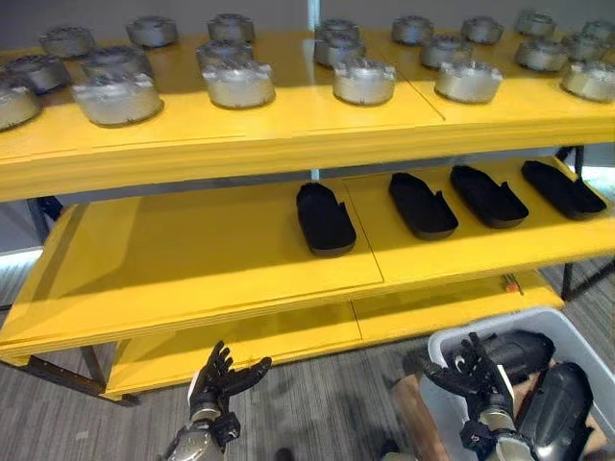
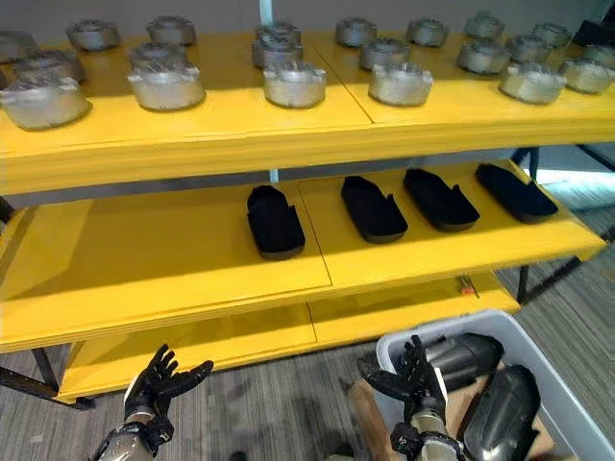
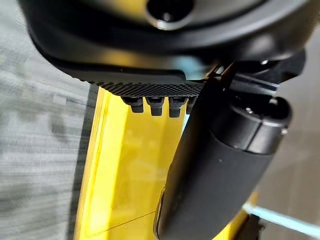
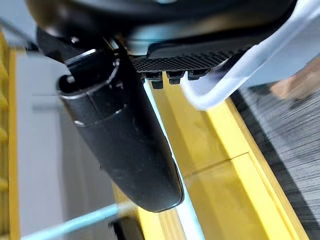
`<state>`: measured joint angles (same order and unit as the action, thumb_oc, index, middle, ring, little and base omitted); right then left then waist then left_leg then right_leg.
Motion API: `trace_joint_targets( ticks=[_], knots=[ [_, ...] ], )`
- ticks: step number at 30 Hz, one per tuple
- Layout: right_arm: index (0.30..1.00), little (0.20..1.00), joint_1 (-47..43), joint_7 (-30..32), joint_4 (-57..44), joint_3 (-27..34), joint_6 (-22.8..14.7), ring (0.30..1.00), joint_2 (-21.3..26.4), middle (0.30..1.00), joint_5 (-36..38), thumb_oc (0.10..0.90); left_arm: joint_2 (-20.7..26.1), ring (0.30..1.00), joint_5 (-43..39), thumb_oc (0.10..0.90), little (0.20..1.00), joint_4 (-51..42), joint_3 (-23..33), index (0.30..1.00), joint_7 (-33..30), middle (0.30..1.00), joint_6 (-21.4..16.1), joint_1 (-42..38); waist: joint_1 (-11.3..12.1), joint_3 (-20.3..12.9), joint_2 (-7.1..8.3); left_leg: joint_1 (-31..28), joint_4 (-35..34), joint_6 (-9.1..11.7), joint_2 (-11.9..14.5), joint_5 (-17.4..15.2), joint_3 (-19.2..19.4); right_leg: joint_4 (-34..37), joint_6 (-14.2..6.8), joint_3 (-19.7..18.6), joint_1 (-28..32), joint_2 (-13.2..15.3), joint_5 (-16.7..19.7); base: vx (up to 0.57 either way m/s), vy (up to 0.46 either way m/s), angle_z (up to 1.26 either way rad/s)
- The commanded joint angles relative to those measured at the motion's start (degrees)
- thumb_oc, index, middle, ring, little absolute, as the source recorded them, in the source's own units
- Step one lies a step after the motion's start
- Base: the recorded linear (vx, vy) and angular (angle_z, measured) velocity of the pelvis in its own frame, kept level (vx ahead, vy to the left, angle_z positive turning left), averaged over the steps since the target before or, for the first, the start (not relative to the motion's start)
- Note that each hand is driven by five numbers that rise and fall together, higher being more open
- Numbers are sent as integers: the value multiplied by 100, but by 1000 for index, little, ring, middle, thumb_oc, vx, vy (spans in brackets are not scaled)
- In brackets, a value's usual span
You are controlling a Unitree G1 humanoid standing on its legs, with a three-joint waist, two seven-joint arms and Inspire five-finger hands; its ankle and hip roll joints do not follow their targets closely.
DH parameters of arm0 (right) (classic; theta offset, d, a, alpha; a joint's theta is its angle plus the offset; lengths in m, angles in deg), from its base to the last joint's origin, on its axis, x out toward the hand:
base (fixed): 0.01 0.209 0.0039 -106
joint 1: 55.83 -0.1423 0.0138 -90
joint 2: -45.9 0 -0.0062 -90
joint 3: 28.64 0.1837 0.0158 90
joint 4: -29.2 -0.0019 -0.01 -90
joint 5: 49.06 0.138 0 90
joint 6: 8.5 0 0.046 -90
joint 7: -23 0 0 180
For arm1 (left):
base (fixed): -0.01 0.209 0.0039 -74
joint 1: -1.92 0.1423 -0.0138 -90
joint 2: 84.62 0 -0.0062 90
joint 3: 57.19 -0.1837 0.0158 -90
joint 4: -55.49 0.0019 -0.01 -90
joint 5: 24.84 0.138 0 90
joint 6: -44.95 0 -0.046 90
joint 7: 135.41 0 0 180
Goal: Move parts from the plastic box to the shelf.
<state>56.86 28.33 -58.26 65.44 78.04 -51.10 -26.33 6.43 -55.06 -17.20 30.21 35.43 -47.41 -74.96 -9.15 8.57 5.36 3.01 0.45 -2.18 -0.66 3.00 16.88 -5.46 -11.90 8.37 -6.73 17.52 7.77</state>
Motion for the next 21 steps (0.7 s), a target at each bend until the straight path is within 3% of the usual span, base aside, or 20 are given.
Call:
trace_joint_targets(
  ticks=[1,4,5,6,7,9,15,17,21],
  knots=[
    [1000,1000,-555,119,-415,209,-643,1000,120,1000,240,900,185,1000,191,900,1000,-619,369,1000,93,1000,-440,-5,300,134,-188,-597,-144,39,361,-999,-50,7,-310,568,-29,365,597,-95,288,-153],
    [1000,1000,-653,164,-314,101,-683,1000,131,1000,409,900,79,1000,70,900,1000,-567,490,1000,33,1000,-409,58,486,244,-304,-704,-192,-36,435,-970,450,-662,-160,1927,-9,672,35,-87,197,-192],
    [1000,1000,-657,163,-309,98,-687,1000,135,1000,414,900,78,1000,68,900,1000,-568,494,1000,34,1000,-408,59,482,256,-301,-723,-204,-34,432,-968,450,-684,-160,1926,-3,678,14,-58,58,-140],
    [1000,1000,-681,162,-261,41,-631,1000,151,1000,411,900,-25,1000,-46,900,1000,-626,575,1000,44,1000,-384,225,582,240,-271,-815,-264,-32,441,-961,711,-732,-155,2291,77,810,49,-22,-6,-133],
    [1000,1000,-676,166,-264,35,-629,1000,153,1000,409,900,-25,1000,-48,900,1000,-637,578,1000,44,1000,-379,238,589,248,-270,-838,-275,-31,438,-959,723,-726,-157,2282,89,807,54,-40,-129,-123],
    [1000,1000,-724,204,-176,-16,-545,1000,114,1000,483,900,-215,1000,-198,900,1000,-642,631,1000,100,1000,-321,458,639,130,-105,-884,-160,23,458,-1012,978,-72,-183,2232,416,601,108,21,-223,-115],
    [1000,1000,-687,282,-292,74,-592,1000,196,1000,517,900,-339,1000,-313,900,1000,-665,618,1000,80,1000,-368,559,550,19,-173,-914,-73,241,725,-878,1183,454,-93,2037,586,207,-18,58,-146,-28],
    [1000,1000,-762,394,-296,182,-663,1000,253,1000,489,900,-339,1000,-307,900,1000,-624,553,1000,69,1000,-360,436,405,1,-250,-891,-25,423,989,-756,1230,452,16,1915,521,1,-218,85,-212,-62],
    [1000,1000,-791,464,-331,327,-757,1000,296,1000,499,900,-299,1000,-236,900,1000,-585,444,1000,91,1000,-378,247,268,-3,-340,-856,141,603,1270,-694,1302,388,132,1888,481,-181,-407,97,-164,-13]
  ],
)
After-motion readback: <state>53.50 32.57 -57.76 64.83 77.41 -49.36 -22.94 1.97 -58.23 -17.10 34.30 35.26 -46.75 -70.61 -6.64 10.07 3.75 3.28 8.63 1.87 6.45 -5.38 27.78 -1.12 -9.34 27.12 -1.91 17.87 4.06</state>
